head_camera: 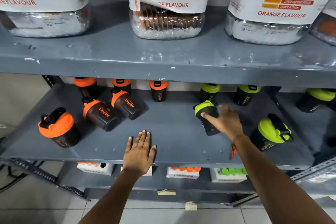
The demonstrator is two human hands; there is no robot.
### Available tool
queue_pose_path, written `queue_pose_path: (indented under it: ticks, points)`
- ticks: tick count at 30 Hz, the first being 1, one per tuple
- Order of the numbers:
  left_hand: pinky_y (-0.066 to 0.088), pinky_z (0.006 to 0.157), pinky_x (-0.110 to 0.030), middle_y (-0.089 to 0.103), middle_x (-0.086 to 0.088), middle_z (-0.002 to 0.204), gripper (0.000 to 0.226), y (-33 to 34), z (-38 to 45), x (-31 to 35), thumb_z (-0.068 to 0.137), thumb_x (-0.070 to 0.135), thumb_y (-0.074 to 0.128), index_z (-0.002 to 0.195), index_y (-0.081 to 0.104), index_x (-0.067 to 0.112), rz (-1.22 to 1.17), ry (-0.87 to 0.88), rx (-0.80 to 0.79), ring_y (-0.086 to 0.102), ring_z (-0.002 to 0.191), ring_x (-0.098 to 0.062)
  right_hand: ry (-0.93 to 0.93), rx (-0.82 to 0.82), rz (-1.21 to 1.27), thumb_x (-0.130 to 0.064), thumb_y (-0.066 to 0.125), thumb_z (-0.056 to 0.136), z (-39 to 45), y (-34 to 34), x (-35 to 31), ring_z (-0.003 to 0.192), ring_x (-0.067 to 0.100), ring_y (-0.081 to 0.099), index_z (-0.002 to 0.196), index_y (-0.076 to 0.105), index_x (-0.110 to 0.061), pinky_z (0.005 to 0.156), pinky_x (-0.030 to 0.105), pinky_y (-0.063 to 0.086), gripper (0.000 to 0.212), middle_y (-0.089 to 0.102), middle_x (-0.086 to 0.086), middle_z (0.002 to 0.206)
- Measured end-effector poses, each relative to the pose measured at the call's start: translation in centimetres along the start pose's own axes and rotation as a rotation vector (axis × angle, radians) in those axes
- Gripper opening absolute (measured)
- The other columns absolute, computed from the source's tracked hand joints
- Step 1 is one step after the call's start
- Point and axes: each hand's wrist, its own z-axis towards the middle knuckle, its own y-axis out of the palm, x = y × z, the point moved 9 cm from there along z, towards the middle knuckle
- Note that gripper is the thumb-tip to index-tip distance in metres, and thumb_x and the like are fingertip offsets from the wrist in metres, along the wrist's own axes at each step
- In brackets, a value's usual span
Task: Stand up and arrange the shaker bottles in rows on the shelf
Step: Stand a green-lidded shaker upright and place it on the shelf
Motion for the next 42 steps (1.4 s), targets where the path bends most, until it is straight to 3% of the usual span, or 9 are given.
queue_pose_path:
  ticks: [2, 5, 7, 10, 14, 19, 24, 31, 42]
  points:
    - [-0.014, 0.113, -0.038, 0.003, 0.0, 0.159, 0.086, -0.2, 0.0, -0.1, 0.08, 0.061, -0.021, 0.15, 0.003, 0.017, 0.005, 0.004, 0.026, -0.006, 0.144, -0.014, 0.056, -0.117, -0.04, -0.093, 0.056, 0.047, 0.7, 0.8, -0.2, 0.114, 0.035, 0.063, 0.11, 0.064, -0.013, 0.092, 0.041, 0.052, 0.102, 0.069, 0.014, 0.114]
    - [-0.011, 0.114, -0.038, 0.003, 0.0, 0.158, 0.09, -0.2, 0.2, -0.2, 0.079, 0.063, -0.023, 0.15, 0.004, 0.017, 0.015, 0.02, 0.049, -0.005, 0.144, -0.014, 0.141, -0.224, -0.078, -0.092, 0.059, 0.04, 1.1, 1.9, 0.0, 0.117, 0.033, 0.062, 0.12, 0.06, -0.015, 0.092, 0.039, 0.054, 0.111, 0.067, 0.01, 0.122]
    - [-0.011, 0.114, -0.038, 0.003, 0.0, 0.158, 0.091, -0.2, 0.3, -0.3, 0.078, 0.065, -0.023, 0.15, 0.005, 0.017, 0.018, 0.033, 0.041, -0.005, 0.144, -0.014, 0.169, -0.286, -0.101, -0.083, 0.069, 0.048, 0.7, 2.6, 0.2, 0.12, 0.032, 0.061, 0.127, 0.06, -0.018, 0.094, 0.037, 0.053, 0.103, 0.065, 0.009, 0.129]
    - [-0.01, 0.115, -0.038, 0.003, 0.0, 0.158, 0.09, 0.0, 0.6, -0.4, 0.079, 0.067, -0.019, 0.15, 0.005, 0.016, 0.001, 0.05, 0.036, -0.006, 0.143, -0.013, 0.223, -0.329, -0.071, -0.067, 0.076, 0.061, 0.3, 3.4, 1.0, 0.114, 0.032, 0.063, 0.119, 0.068, -0.019, 0.089, 0.033, 0.054, 0.076, 0.068, 0.01, 0.124]
    - [-0.012, 0.114, -0.037, 0.001, 0.001, 0.157, 0.089, 0.1, 0.6, -0.4, 0.08, 0.067, -0.018, 0.149, 0.003, 0.016, 0.011, 0.058, 0.027, -0.006, 0.143, -0.014, 0.267, -0.242, 0.112, -0.062, 0.077, 0.056, -0.3, 3.6, 1.7, 0.1, 0.031, 0.068, 0.105, 0.072, -0.02, 0.083, 0.034, 0.057, 0.065, 0.074, 0.008, 0.109]
    - [-0.015, 0.111, -0.031, 0.013, -0.002, 0.156, 0.074, 0.0, 0.5, -0.5, 0.091, 0.059, 0.003, 0.148, 0.011, 0.014, 0.022, 0.061, 0.041, 0.001, 0.142, -0.015, 0.26, 0.041, 0.329, -0.051, 0.085, 0.063, -0.7, 1.3, 1.5, 0.107, 0.04, 0.066, 0.115, 0.052, -0.012, 0.086, 0.039, 0.052, 0.074, 0.071, 0.014, 0.113]
    - [-0.015, 0.111, -0.032, 0.006, 0.001, 0.155, 0.076, -0.2, 0.5, -0.4, 0.088, 0.062, -0.003, 0.148, 0.006, 0.015, 0.03, 0.078, 0.066, -0.003, 0.142, -0.014, 0.221, 0.219, 0.492, -0.036, 0.092, 0.061, -2.3, 0.8, 2.2, 0.105, 0.041, 0.066, 0.119, 0.047, -0.009, 0.082, 0.039, 0.052, 0.077, 0.071, 0.016, 0.112]
    - [-0.009, 0.112, -0.034, 0.011, 0.0, 0.155, 0.071, -0.1, 0.5, -0.5, 0.093, 0.058, 0.007, 0.148, 0.011, 0.015, 0.029, 0.079, 0.079, 0.001, 0.142, -0.015, 0.224, 0.247, 0.605, -0.027, 0.095, 0.057, -4.1, 3.9, 3.9, 0.11, 0.033, 0.064, 0.132, 0.045, -0.011, 0.087, 0.027, 0.046, 0.092, 0.066, 0.015, 0.123]
    - [-0.011, 0.112, -0.032, 0.003, 0.002, 0.155, 0.071, -0.1, 0.4, -0.1, 0.091, 0.061, 0.002, 0.148, 0.005, 0.018, 0.026, 0.095, 0.081, -0.004, 0.142, -0.015, 0.187, 0.251, 0.623, -0.037, 0.094, 0.055, -3.8, 5.0, 4.5, 0.114, 0.033, 0.061, 0.13, 0.041, -0.017, 0.094, 0.039, 0.054, 0.094, 0.062, 0.013, 0.126]
